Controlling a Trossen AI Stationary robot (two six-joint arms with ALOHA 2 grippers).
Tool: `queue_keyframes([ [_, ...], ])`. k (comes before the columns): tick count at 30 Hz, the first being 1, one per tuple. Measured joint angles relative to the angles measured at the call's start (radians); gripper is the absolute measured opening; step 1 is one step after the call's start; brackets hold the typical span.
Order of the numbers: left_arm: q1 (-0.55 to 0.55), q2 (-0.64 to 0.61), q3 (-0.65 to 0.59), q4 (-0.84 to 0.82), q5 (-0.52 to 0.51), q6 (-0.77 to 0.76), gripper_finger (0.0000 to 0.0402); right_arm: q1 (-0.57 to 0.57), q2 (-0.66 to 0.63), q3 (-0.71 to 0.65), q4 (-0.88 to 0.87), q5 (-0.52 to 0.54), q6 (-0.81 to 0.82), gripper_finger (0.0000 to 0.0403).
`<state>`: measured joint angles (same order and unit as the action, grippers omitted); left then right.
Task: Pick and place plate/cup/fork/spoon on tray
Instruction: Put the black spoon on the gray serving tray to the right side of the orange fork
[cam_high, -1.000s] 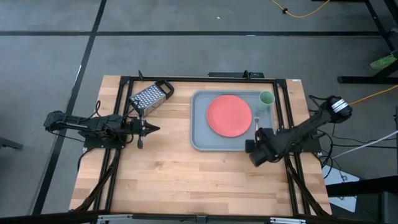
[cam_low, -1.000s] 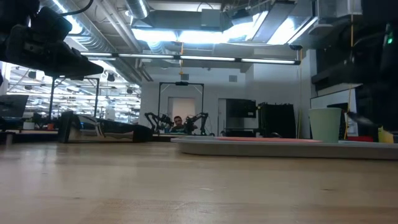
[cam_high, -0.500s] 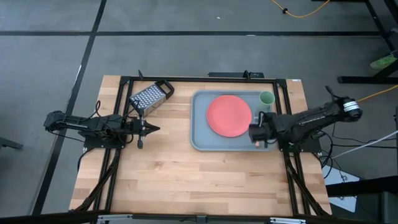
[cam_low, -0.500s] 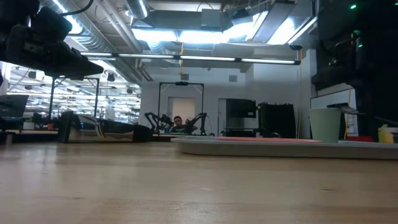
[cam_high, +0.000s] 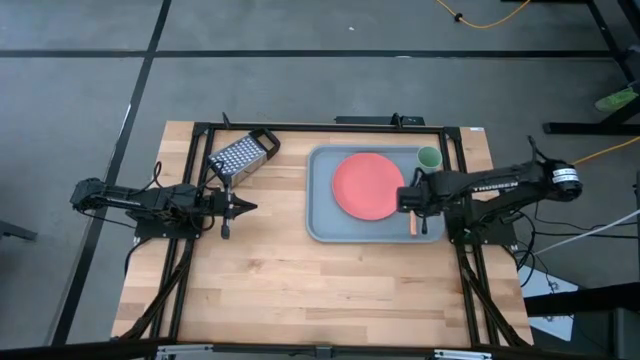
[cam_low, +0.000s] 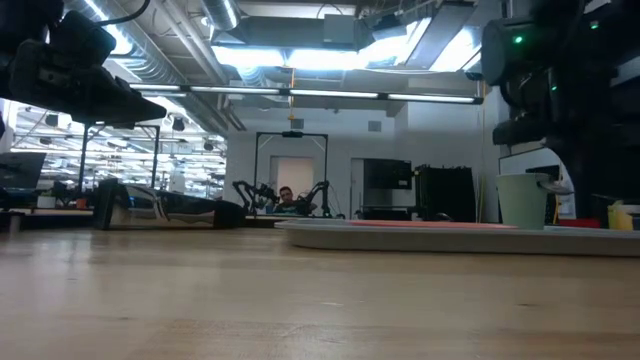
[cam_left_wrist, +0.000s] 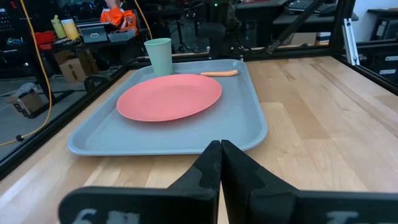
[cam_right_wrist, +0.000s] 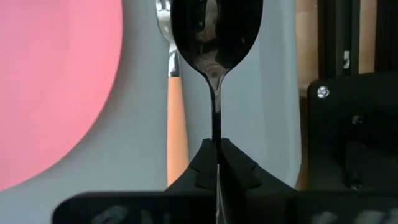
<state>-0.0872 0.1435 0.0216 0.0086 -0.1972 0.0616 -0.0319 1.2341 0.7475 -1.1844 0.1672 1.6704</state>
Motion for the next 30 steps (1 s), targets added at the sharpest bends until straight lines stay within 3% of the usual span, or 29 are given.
queue_keyframes([
  [12, 0.0, 0.0, 0.0, 0.0, 0.0, 0.0, 0.0, -0.106, 0.143, 0.0, 0.025, -0.031, -0.145, 0.0],
  [30, 0.0, 0.0, 0.0, 0.0, 0.0, 0.0, 0.0, -0.173, 0.272, 0.0, 0.083, -0.03, -0.211, 0.0],
])
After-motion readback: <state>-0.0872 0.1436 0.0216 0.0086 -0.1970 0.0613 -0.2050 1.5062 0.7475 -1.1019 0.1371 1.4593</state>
